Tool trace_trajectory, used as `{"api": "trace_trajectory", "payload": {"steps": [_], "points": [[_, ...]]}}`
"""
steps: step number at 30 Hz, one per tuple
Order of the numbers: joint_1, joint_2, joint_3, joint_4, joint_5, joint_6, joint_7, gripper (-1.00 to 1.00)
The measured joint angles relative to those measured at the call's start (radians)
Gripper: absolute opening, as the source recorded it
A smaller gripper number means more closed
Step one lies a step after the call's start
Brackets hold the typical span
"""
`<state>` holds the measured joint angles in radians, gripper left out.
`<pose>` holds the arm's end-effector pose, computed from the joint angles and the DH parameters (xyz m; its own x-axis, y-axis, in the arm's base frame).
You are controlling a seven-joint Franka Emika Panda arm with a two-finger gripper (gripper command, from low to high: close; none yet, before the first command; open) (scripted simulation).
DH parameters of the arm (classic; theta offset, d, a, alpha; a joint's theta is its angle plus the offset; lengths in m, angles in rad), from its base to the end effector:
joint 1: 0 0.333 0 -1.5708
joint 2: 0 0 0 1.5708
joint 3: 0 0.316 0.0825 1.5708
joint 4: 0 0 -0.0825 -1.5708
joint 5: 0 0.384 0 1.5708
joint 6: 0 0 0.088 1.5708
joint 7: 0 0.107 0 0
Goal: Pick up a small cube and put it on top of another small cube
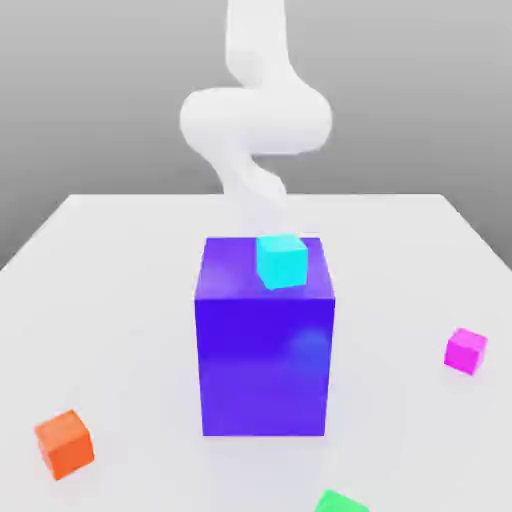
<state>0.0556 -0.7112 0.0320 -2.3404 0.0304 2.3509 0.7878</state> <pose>0.3794 0.0377 0.6638 0.5837 -0.6697 0.4592 -0.4759 -0.7403 -0.4748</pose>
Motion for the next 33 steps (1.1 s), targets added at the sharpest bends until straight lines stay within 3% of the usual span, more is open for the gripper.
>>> {"api": "trace_trajectory", "payload": {"steps": [9, 15, 19, 22, 28, 29, 33], "points": [[0.188, 0.312, 0.160, -0.145, 0.076, 0.180, -0.019, 0.00], [0.291, 0.517, 0.294, -0.240, 0.065, 0.301, 0.012, 0.00], [0.381, 0.678, 0.378, -0.308, -0.021, 0.390, 0.091, 0.00], [0.476, 0.794, 0.379, -0.355, -0.139, 0.449, 0.187, 0.00], [0.644, 1.015, 0.178, -0.326, -0.363, 0.603, 0.358, 0.00], [0.676, 1.045, 0.142, -0.319, -0.381, 0.628, 0.373, -1.00], [0.676, 1.045, 0.142, -0.319, -0.382, 0.629, 0.374, -1.00]]}}
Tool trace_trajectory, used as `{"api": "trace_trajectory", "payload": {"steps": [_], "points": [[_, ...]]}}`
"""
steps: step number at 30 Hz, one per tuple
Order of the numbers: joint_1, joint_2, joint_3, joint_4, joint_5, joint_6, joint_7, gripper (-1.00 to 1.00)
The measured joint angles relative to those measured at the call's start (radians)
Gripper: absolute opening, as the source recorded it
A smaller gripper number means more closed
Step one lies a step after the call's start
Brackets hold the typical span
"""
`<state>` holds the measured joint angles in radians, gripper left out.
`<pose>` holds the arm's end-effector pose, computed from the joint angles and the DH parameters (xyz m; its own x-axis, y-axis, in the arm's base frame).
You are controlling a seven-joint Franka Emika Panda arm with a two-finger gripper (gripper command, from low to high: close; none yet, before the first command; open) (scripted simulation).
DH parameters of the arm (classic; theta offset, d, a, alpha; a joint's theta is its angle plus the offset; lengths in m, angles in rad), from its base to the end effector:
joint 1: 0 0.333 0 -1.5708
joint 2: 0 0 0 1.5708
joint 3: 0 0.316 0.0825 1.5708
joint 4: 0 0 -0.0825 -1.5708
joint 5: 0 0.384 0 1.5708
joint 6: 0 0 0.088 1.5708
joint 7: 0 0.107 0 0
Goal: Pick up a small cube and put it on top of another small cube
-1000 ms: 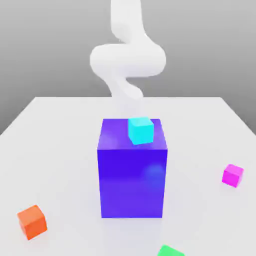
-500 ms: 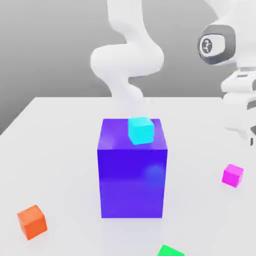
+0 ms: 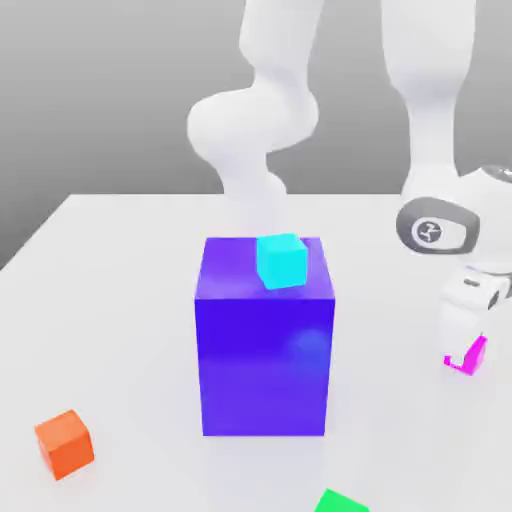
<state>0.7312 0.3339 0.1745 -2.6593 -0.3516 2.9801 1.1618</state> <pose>0.2241 0.3371 0.1317 0.9967 0.0817 -0.0002 0.0817 -0.9967 -0.0020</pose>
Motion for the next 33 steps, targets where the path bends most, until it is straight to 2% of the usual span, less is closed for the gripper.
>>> {"api": "trace_trajectory", "payload": {"steps": [2, 4, 7, 10, 25, 29, 30, 33], "points": [[0.014, 0.015, -0.017, 0.004, -0.012, 0.012, 0.010, -1.00], [-0.010, -0.017, 0.013, -0.005, 0.015, -0.013, -0.012, -1.00], [-0.068, -0.114, 0.094, -0.029, 0.115, -0.086, -0.089, -1.00], [-0.102, -0.200, 0.126, -0.034, 0.224, -0.161, -0.191, -1.00], [-0.563, -0.082, -0.111, 0.360, 0.327, -0.431, -0.842, -1.00], [-0.605, 0.024, -0.137, 0.403, 0.328, -0.367, -0.899, -1.00], [-0.603, 0.057, -0.142, 0.406, 0.328, -0.338, -0.901, 1.00], [-0.603, 0.057, -0.142, 0.406, 0.328, -0.338, -0.901, 1.00]]}}
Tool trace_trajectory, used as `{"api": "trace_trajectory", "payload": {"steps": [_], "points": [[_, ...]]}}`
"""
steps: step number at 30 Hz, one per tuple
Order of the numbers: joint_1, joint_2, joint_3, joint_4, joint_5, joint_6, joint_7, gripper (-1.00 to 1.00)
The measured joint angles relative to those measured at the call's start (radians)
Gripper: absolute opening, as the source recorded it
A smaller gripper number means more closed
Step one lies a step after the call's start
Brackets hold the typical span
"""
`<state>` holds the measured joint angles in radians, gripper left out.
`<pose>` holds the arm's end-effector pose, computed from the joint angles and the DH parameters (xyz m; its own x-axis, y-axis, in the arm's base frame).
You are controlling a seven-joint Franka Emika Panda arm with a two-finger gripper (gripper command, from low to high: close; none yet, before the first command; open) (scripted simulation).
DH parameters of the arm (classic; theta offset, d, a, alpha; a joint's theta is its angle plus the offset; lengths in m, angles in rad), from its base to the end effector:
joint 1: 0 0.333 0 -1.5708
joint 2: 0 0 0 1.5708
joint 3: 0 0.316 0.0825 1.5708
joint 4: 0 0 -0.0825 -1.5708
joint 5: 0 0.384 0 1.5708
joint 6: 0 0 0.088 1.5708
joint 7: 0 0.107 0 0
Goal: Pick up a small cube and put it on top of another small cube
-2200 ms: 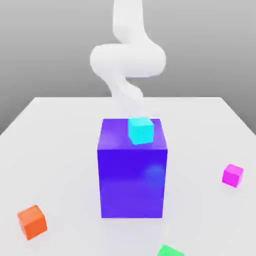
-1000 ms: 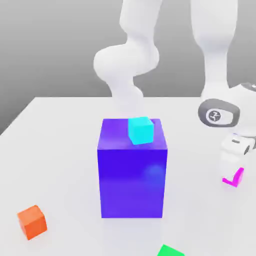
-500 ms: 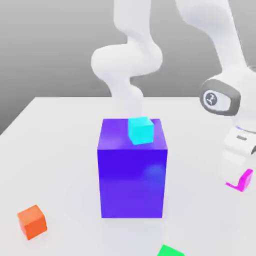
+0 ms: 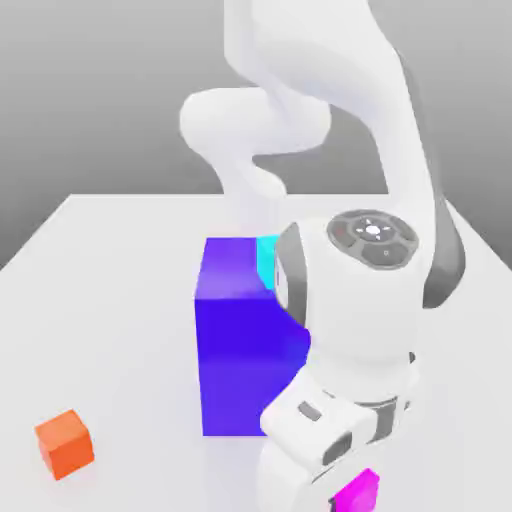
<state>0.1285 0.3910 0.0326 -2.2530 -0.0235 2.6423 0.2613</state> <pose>0.5332 0.0877 0.1886 0.9966 -0.0819 -0.0016 -0.0819 -0.9966 -0.0008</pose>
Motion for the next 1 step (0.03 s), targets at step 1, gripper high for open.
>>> {"api": "trace_trajectory", "payload": {"steps": [1], "points": [[0.000, 0.000, 0.000, 0.000, 0.000, 0.000, 0.000, 1.00]]}}
